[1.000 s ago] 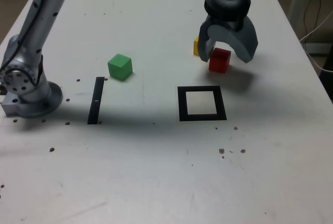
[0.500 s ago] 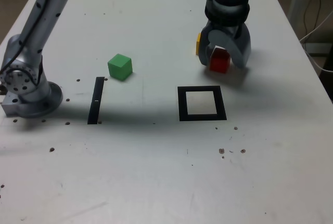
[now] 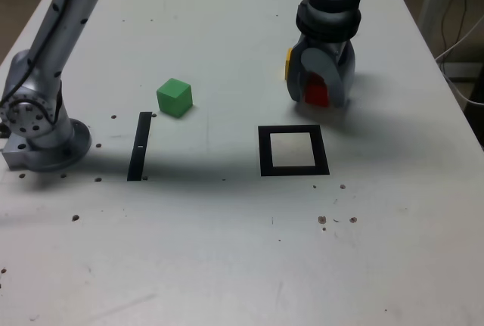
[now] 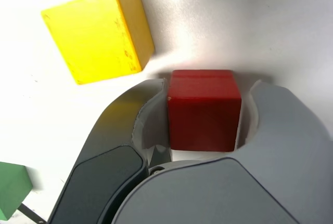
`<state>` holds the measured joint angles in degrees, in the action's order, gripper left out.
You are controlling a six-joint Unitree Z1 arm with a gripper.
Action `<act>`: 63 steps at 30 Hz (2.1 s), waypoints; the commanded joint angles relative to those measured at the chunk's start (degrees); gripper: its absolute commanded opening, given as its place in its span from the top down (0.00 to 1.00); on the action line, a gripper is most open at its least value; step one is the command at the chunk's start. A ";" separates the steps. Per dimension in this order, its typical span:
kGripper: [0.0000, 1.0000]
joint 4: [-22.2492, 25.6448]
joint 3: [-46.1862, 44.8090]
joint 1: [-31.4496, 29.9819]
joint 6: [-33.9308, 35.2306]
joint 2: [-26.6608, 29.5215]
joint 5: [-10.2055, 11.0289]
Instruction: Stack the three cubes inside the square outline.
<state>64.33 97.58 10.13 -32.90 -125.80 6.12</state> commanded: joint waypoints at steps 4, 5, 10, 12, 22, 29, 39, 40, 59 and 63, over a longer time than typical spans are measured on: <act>0.89 -0.01 -0.40 0.07 -0.23 2.07 -0.59; 0.90 0.00 -0.52 0.07 -0.23 2.46 -0.59; 0.92 0.51 -1.21 0.06 -0.23 4.74 -0.52; 0.92 1.39 -1.34 -0.11 -0.23 5.91 -0.59; 0.92 2.65 -8.09 -8.22 11.55 16.25 -2.61; 0.92 -0.50 -15.04 -16.53 33.12 17.65 -4.69; 0.91 -1.26 -14.23 -17.57 42.49 13.88 -5.62; 0.91 -1.33 -14.27 -17.54 42.96 13.63 -5.39; 0.86 -4.94 -17.17 -16.20 44.58 10.59 -4.54; 0.86 -5.98 -17.46 -16.19 44.39 10.40 -4.38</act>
<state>58.60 80.32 -6.15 11.59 -115.06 1.68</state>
